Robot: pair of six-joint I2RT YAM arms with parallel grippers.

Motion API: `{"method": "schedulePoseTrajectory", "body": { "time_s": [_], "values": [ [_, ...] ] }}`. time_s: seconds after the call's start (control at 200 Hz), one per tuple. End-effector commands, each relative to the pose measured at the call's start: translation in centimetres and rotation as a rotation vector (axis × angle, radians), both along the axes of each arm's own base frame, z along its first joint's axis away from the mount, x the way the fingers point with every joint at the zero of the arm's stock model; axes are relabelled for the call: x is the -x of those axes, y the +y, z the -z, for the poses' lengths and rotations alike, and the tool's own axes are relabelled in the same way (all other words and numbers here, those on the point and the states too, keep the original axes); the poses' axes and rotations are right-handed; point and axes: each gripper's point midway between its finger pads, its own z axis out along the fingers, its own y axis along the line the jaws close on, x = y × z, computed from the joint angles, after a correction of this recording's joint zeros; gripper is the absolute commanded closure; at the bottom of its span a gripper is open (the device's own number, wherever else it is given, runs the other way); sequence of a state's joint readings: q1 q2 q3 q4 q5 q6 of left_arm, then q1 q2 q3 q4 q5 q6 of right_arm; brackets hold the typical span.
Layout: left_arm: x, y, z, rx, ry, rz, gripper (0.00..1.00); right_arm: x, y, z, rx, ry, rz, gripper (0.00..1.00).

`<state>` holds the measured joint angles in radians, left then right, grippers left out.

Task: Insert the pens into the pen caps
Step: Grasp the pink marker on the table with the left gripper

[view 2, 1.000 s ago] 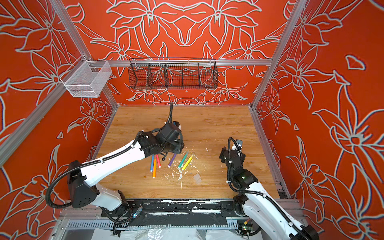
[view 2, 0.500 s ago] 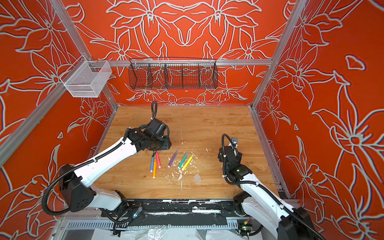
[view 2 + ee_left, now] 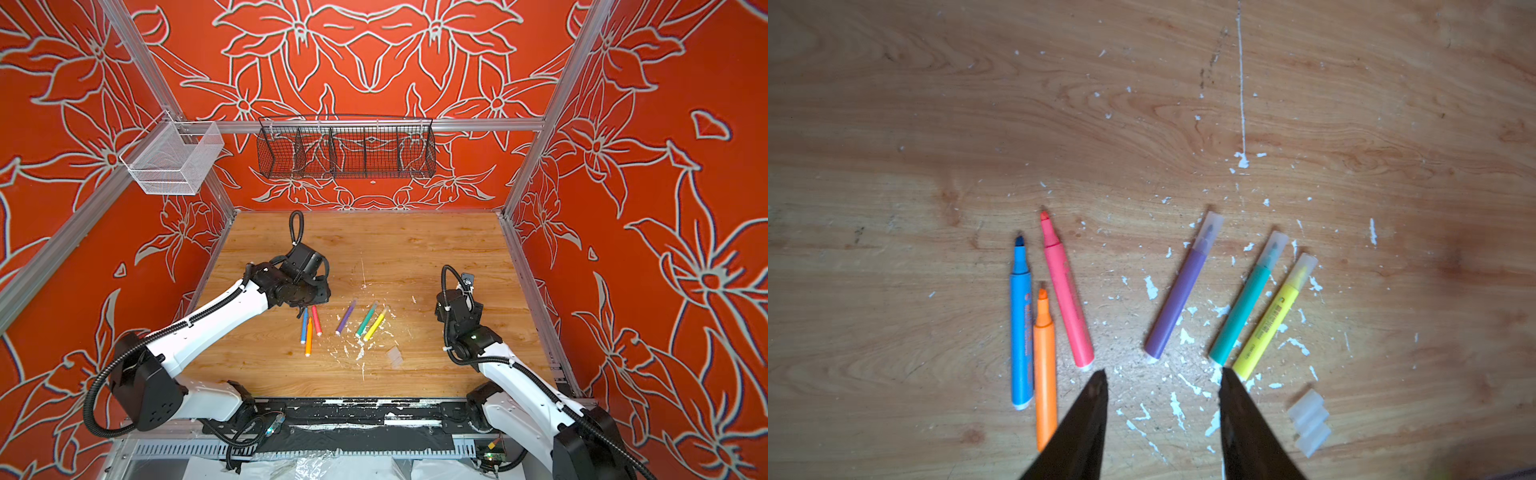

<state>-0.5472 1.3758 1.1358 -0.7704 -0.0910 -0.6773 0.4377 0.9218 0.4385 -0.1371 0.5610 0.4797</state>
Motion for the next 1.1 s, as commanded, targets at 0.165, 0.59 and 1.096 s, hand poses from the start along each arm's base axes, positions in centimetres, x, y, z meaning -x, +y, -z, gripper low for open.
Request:
{"method": "schedulePoseTrajectory", "body": {
  "time_s": [0.165,0.59,1.096],
  "values": [
    [1.2,3.2,6.7,-0.059,0.054,-0.024,0.7,-0.6,-0.2,-1.2,-0.007,-0.025,0.026,0.22],
    [0.9,1.3,13.6,-0.026,0.268,-0.043,0.72,-0.1,-0.1,-1.4,-0.025,-0.051,0.005,0.21],
    [1.3,2.2,15.4,-0.097,0.319,-0.06,0.8,-0.1,-0.1,-1.4,-0.026,-0.054,0.003,0.21]
  ]
}}
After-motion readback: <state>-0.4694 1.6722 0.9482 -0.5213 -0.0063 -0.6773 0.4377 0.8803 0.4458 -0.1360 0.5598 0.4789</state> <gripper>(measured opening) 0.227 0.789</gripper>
